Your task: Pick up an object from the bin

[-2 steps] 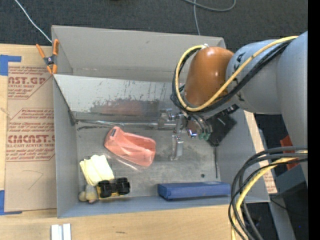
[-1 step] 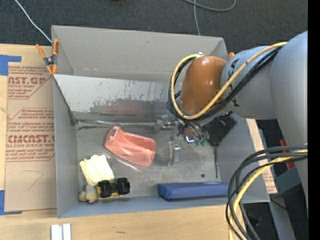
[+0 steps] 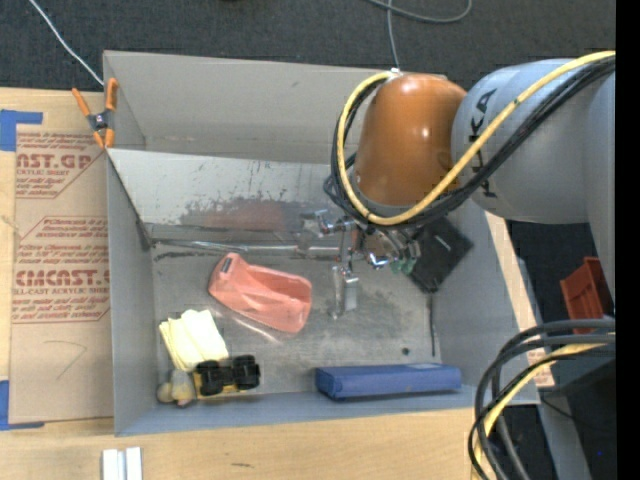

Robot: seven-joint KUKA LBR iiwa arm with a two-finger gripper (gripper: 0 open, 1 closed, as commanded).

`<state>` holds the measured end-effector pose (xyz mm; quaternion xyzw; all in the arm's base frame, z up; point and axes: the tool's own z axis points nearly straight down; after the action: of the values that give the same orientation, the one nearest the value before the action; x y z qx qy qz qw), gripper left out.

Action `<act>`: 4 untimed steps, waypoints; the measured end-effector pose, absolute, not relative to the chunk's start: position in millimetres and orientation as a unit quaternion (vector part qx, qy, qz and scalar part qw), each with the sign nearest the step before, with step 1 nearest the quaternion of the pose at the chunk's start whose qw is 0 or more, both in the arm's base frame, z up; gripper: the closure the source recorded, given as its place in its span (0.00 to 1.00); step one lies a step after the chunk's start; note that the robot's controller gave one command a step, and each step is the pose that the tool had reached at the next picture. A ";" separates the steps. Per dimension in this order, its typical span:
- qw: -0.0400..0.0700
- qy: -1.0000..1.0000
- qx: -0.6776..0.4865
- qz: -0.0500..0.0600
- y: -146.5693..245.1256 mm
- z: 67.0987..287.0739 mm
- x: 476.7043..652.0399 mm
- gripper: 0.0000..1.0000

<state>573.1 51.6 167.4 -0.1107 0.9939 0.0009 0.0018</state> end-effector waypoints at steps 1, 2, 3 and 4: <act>-0.001 1.000 -0.003 0.001 58.3 120.4 557.6 0.00; 0.002 1.000 0.030 0.001 70.8 86.8 551.7 0.00; 0.004 0.996 -0.086 -0.001 94.5 75.8 561.8 0.00; -0.003 1.000 0.005 -0.001 119.1 70.7 572.1 0.00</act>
Offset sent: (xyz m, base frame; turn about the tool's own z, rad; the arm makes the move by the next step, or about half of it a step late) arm -0.0214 0.0188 -0.0794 0.2811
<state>572.1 119.1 70.7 0.0049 1.0000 -0.0008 -0.0027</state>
